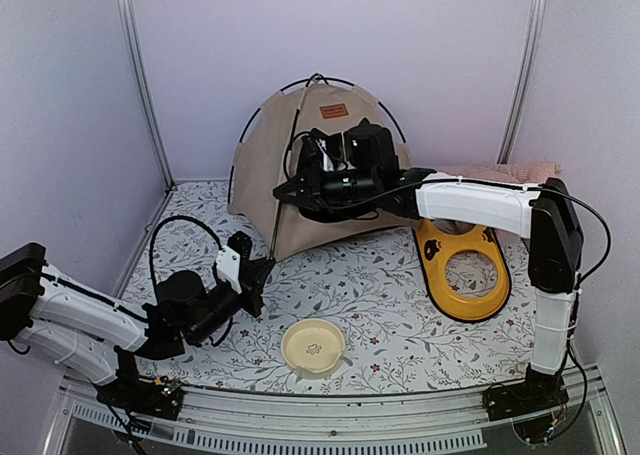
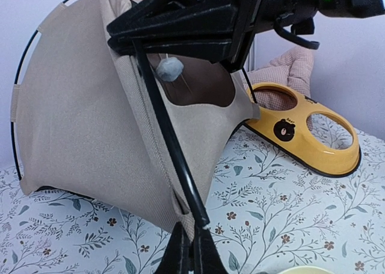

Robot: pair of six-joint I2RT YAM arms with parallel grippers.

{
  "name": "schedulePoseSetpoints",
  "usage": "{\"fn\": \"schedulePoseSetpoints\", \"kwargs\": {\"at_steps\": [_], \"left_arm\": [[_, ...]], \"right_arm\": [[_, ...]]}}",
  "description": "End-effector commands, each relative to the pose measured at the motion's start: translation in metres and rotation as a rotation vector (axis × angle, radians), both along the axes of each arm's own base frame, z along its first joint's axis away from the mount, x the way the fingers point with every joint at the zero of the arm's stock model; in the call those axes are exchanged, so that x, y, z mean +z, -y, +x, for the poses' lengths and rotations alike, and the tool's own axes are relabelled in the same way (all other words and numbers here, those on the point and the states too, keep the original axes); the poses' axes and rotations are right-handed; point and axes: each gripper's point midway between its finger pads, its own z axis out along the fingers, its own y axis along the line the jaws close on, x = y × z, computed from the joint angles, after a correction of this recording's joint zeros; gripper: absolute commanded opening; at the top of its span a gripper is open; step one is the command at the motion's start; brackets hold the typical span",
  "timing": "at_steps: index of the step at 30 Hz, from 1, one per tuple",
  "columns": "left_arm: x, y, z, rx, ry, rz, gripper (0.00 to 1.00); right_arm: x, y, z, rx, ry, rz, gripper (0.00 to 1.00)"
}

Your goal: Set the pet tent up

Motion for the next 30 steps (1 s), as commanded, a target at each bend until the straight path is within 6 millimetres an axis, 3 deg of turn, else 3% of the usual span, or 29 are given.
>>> {"fn": "schedulePoseSetpoints", "kwargs": {"at_steps": [1,21,30], "left_arm": [[-0.072,0.012,-0.046,-0.196,-0.113,0.240,0.00],[-0.057,0.025,-0.036,-0.205,-0.190,0.175,0.00],[-0.051,0.021,-0.020,-0.181,-0.270,0.108,0.00]], "right_arm": [[0.073,0.080,0.119,-0.412,0.179,0.187,0.00],[0.049,0.079,0.096,-0.471,0.240,0.174,0.00],[0.021,0.070,0.085,-0.428,0.199,0.136,0.05]]}}
